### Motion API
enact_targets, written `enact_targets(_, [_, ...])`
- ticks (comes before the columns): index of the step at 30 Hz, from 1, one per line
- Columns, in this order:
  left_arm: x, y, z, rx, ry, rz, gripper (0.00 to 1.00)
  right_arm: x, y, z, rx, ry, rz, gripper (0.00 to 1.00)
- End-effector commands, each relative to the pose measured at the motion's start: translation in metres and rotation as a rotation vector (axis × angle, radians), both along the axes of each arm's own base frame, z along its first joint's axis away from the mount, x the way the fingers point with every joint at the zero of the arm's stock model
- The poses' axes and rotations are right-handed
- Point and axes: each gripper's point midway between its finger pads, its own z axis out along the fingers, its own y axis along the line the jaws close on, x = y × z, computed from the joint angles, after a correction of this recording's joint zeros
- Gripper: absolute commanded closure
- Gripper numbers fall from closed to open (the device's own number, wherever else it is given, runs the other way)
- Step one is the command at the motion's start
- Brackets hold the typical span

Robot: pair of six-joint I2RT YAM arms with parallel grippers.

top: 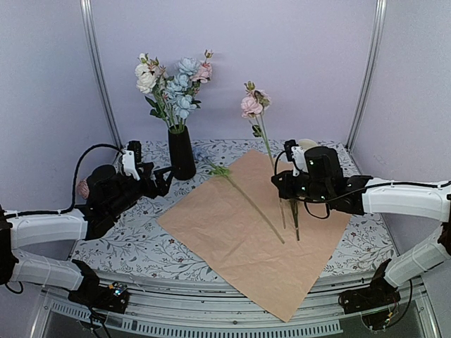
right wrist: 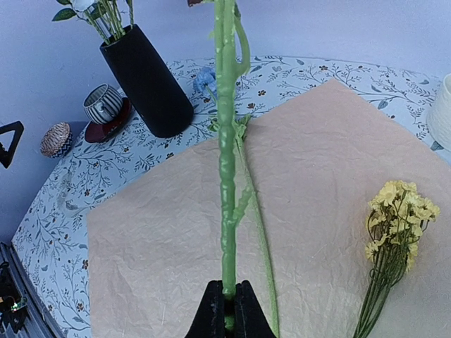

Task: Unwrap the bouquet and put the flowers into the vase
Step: Pick up the fake flower from the flattened wrapping paper, then pass from the right arm to the left

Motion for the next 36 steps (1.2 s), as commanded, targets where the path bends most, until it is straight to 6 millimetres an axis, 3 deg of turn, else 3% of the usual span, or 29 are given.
enact_targets(1, [-0.003, -0.011, 0.011, -0.02, -0.022, -0.045, 0.02, 0.002, -0.003, 0.019, 0.022, -0.065, -0.006, 0.97])
enact_targets(14, [-0.005, -0.009, 0.009, -0.015, -0.03, -0.043, 0.02, 0.0, 0.002, 0.008, 0.03, -0.043, 0.018, 0.97])
enact_targets(36, [-0.01, -0.015, 0.013, -0.045, -0.033, -0.088, 0.02, -0.013, 0.02, 0.021, 0.091, -0.039, 0.139, 0.98])
